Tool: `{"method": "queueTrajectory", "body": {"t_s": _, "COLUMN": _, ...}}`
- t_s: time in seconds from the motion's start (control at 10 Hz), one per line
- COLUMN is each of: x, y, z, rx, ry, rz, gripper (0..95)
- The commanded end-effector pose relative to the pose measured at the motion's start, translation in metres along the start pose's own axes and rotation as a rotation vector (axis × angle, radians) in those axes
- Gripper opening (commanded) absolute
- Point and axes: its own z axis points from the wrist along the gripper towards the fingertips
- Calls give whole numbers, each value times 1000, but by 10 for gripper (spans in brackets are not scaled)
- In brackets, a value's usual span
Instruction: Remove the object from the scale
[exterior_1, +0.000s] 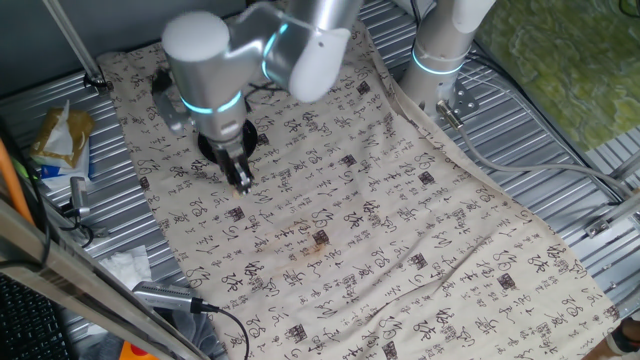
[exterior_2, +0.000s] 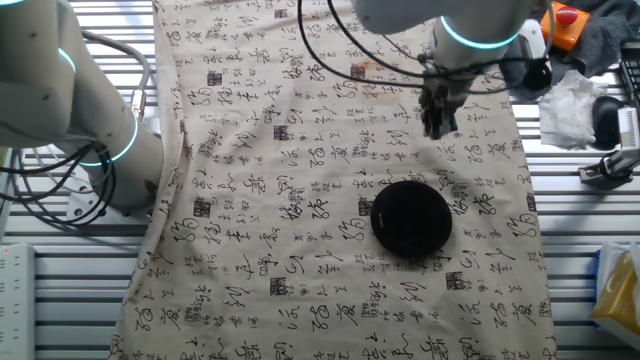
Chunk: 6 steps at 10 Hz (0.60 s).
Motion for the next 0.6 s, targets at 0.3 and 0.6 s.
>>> {"method": "queueTrajectory", "body": {"t_s": 0.3, "x": -6, "y": 25, "z": -2, "rx": 3, "ry": 4, "rz": 2, "gripper": 0}}
{"method": "queueTrajectory", "body": {"t_s": 0.6, "x": -10, "y": 33, "z": -5, "rx": 5, "ry": 14, "rz": -5, "gripper": 0}}
